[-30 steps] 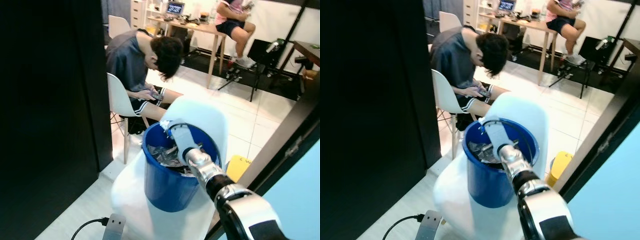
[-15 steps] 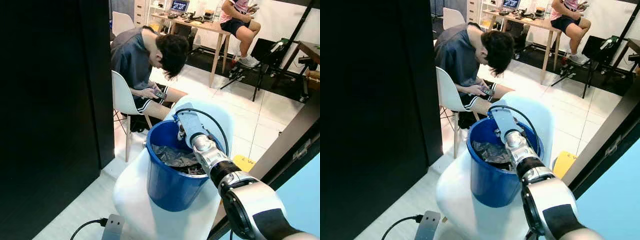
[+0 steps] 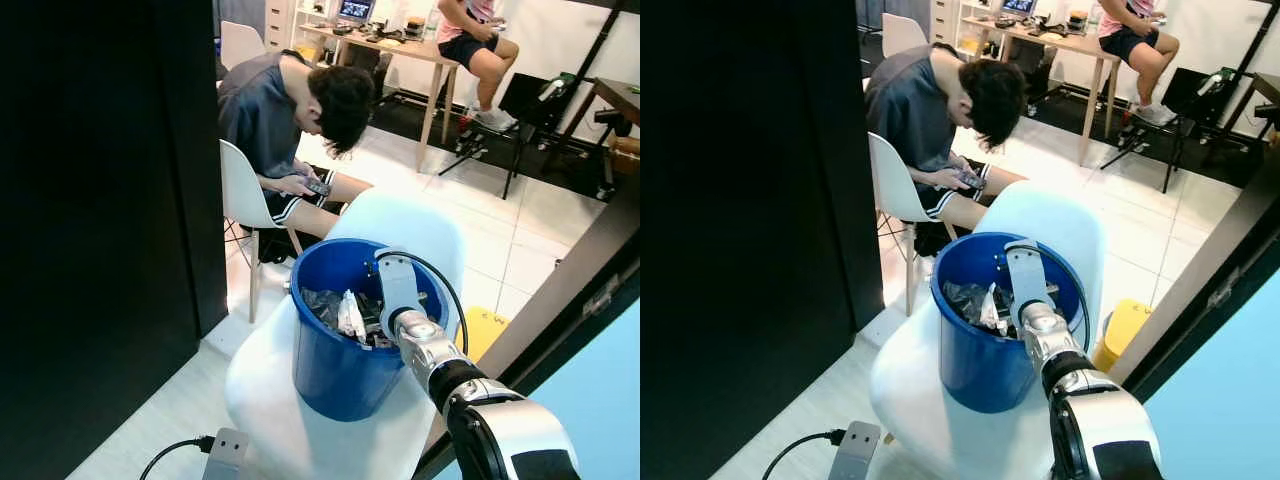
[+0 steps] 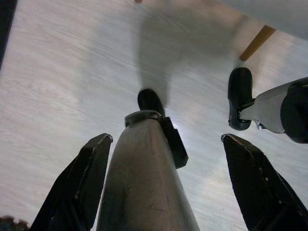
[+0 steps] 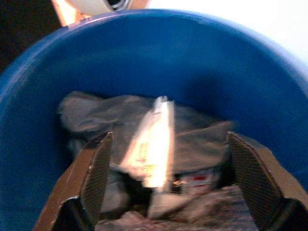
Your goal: Clean up the room
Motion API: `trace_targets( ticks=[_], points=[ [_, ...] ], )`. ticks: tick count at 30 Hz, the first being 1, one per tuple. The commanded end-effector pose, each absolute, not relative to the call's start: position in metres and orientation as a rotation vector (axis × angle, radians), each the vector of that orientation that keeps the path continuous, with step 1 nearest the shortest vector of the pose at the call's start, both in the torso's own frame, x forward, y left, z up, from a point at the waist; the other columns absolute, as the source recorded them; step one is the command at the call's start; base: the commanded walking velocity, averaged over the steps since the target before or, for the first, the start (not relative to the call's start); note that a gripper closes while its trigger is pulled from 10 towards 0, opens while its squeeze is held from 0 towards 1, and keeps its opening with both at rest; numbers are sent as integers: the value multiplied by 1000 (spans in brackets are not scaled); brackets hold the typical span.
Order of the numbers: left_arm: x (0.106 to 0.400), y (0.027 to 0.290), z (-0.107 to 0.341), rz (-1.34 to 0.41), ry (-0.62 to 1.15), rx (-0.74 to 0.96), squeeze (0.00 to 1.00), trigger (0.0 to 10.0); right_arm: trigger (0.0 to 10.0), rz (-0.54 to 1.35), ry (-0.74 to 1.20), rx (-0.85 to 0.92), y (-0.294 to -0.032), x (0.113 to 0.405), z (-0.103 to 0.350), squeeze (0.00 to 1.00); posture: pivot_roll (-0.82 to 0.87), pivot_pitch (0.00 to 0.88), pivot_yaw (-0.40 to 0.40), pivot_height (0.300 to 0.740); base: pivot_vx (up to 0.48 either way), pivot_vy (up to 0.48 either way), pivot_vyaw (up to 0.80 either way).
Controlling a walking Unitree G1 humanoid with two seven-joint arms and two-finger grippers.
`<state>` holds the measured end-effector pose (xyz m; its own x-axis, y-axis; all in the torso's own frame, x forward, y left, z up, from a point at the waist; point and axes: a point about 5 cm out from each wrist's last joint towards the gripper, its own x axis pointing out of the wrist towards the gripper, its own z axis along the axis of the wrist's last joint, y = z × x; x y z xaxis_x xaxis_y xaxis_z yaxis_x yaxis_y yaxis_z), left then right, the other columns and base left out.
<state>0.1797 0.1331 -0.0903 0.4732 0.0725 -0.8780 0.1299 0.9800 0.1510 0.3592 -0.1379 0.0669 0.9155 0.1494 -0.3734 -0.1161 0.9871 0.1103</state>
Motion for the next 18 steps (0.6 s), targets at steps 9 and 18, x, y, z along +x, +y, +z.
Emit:
trace_targets(
  ticks=[9,18],
  points=[
    [179,136,-91,-53,1102,253,0,10000,10000,505,262,838,-139,320,42,0,-35,0,-76,740,-267,0,0],
    [180,137,-90,-55,1097,260,0,10000,10000,668,277,892,-137,301,32,0,-33,0,-73,740,-353,0,0]
  ],
)
